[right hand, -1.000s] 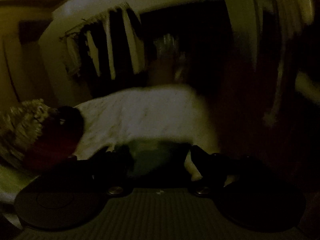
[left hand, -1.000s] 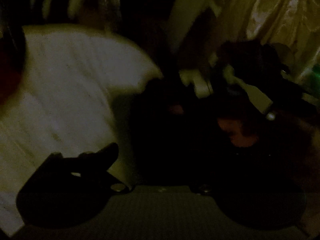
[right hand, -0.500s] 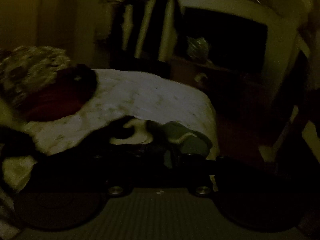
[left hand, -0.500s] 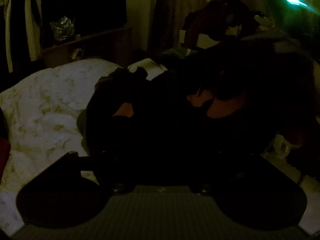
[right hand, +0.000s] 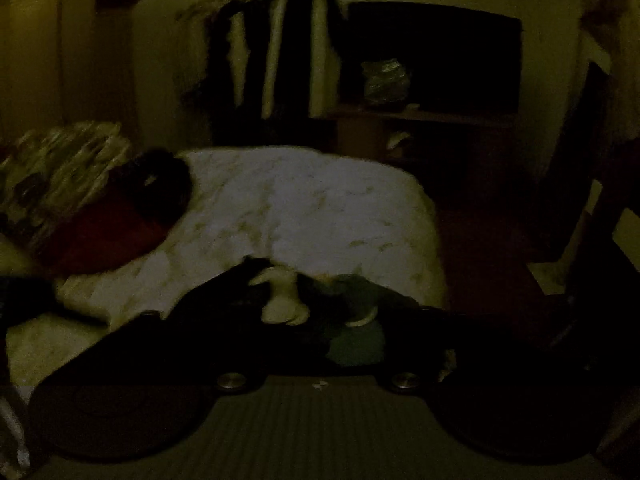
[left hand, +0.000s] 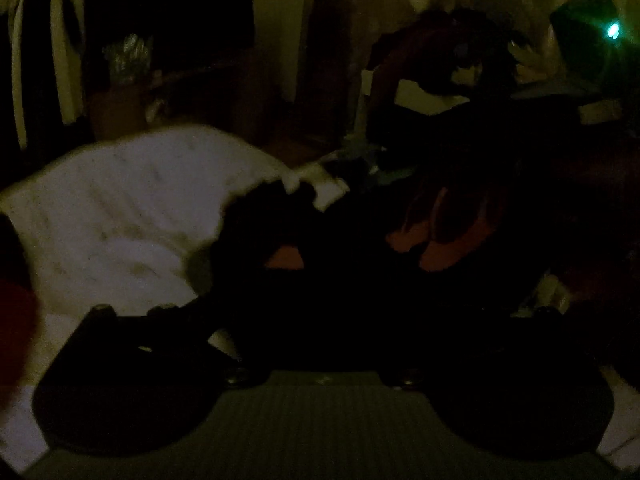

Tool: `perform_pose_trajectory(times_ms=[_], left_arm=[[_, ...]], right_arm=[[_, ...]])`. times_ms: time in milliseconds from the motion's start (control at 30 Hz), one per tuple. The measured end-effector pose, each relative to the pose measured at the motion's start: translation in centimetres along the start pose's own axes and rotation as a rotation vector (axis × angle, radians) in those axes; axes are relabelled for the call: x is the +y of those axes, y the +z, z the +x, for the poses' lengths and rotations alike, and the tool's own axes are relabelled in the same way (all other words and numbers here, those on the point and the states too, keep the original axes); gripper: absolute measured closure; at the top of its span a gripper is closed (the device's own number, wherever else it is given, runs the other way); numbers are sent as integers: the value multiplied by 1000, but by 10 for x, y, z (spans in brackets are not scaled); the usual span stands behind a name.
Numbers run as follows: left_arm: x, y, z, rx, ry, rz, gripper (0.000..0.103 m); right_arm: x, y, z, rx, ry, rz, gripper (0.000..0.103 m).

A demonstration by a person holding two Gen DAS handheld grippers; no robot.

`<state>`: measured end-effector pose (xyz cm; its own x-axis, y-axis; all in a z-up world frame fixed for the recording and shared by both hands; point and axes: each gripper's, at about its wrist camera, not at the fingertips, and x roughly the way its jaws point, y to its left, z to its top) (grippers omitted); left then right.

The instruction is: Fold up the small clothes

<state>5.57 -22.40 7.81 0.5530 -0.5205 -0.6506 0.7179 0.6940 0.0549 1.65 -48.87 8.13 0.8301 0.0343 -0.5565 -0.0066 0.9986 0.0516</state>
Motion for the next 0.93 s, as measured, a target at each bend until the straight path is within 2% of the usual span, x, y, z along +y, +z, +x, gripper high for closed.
perform_pose_trajectory(times_ms=[100, 200, 300, 367, 500, 567, 700, 833, 933], left_arm=[[-10, 13, -26, 12, 99, 139, 0], [-21, 14, -34, 46, 204, 270, 0], [-29, 10, -34, 82, 225, 323, 0], [-27, 7, -35, 90, 191, 298, 0], [-25, 7, -35, 96, 182, 232, 0], [-26, 7, -34, 100, 206, 230, 0], [-25, 7, -36, 95, 191, 215, 0], [-25, 5, -39, 52, 187, 216, 0], [-28, 5, -39, 56, 201, 220, 0]], right_arm=[[24, 15, -24, 117, 3, -75, 0], [50, 18, -45, 273, 5, -145, 0], [67, 9, -55, 365, -18, -216, 0], [74, 2, -55, 436, -25, -250, 0], [81, -8, -55, 458, -38, -294, 0], [85, -9, -55, 458, -39, -311, 0], [92, -8, -53, 446, -51, -349, 0], [95, -7, -49, 437, -53, -343, 0], [94, -8, -46, 439, -61, -330, 0]])
